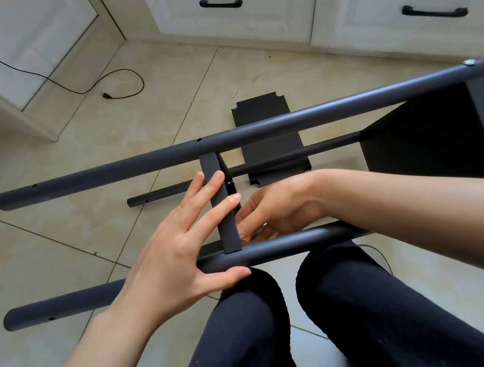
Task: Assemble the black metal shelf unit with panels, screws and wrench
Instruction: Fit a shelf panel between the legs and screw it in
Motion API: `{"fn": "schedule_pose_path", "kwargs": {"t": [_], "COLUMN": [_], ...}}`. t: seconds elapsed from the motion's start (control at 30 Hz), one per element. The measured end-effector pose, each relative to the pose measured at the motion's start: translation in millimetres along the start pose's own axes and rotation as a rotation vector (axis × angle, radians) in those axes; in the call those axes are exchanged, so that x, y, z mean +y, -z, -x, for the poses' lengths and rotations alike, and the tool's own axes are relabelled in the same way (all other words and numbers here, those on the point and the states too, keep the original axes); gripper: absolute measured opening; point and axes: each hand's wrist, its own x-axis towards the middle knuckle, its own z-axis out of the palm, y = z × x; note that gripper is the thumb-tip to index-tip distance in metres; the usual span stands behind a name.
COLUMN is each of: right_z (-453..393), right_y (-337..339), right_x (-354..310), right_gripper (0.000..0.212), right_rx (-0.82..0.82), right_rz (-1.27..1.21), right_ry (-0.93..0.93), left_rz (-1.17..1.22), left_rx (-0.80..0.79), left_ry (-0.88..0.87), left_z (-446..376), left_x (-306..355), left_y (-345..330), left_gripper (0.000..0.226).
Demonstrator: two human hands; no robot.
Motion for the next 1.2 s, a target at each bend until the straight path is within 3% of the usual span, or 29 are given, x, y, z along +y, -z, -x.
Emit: {"fn": "schedule_pose_path", "kwargs": {"t": [1.2], "right_z": [-3.1], "right_y": [-7.4], "right_x": [-4.5], "right_gripper": [0.013], "right_rx": [0.082], "right_rz": [0.082], "right_ry": [0.004], "left_rz": [-0.071], "left_rx": [0.005], "left_ry": [-0.05], "left_z": [-2.4], "left_x": [-6.2], "left_y": [-1.5], "left_gripper": [0.089]}}
